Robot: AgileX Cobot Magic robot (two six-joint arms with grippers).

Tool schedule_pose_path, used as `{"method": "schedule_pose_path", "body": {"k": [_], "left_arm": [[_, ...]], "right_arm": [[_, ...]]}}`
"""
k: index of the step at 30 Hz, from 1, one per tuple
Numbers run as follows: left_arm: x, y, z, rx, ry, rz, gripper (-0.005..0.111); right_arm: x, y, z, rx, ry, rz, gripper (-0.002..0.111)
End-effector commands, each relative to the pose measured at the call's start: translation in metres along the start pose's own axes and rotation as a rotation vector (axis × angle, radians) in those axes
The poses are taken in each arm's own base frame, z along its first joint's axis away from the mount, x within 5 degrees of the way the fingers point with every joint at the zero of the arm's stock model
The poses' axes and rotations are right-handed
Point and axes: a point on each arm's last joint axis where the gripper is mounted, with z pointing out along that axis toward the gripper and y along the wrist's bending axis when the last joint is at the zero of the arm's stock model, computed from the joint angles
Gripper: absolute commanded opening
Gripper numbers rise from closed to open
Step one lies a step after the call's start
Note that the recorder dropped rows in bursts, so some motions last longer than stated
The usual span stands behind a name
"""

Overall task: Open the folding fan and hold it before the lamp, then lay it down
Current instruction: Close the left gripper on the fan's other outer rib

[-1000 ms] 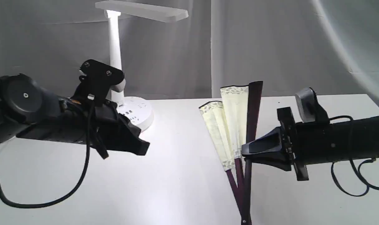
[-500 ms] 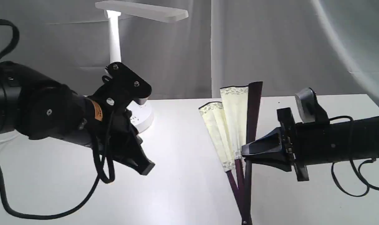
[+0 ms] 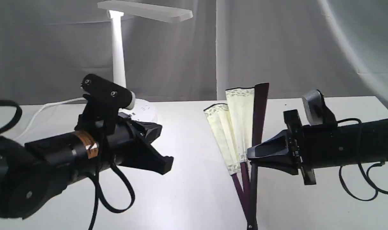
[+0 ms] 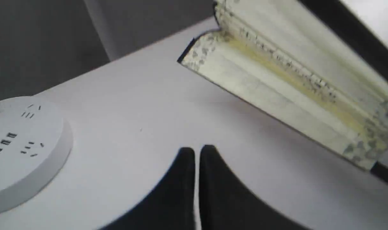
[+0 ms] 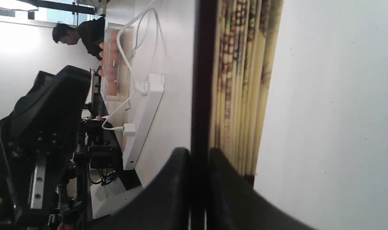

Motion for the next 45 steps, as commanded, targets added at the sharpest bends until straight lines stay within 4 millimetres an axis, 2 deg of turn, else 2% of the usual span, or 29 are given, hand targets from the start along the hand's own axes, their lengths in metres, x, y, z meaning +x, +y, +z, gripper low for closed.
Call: {"method": "schedule_pose_path", "body": {"k": [1,6,17,20,26,30,38,45], "left_arm": [[-0.001,-0.004,-0.01,0.034,-0.198,-0.118,0.0],[0.011,-0.005,-0.006,0.063,-0.224,-0.272,0.009],[0.046,-0.005,0.025,0.104,-0.144,-0.812,0.053],[0.053,-0.005,0.035,0.117,-0.113,-0.98,0.062],[0.05,-0.013,0.062,0.243,-0.103,-1.14,0.064],[0.054,-0.013,0.08,0.256,-0.084,-1.28,0.064],[0.058,-0.014,0.114,0.432,-0.168,-1.519,0.064],[0.066,-0.015,0.134,0.475,-0.168,-1.596,0.064]], "right_arm": [[-0.001,0.005,-0.003,-0.022,-0.012,-0.016,0.0],[-0.001,0.005,-0.003,-0.022,-0.012,-0.016,0.0],[-0.001,0.006,-0.003,-0.027,-0.02,-0.015,0.0],[-0.001,0.006,-0.003,-0.027,-0.02,-0.015,0.0],[-0.001,0.006,-0.003,-0.027,-0.02,-0.015,0.0],[-0.001,0.006,-0.003,-0.027,-0.02,-0.015,0.0],[-0.002,0.006,-0.003,-0.031,-0.025,-0.012,0.0],[-0.002,0.006,-0.003,-0.033,-0.029,-0.01,0.0]]}}
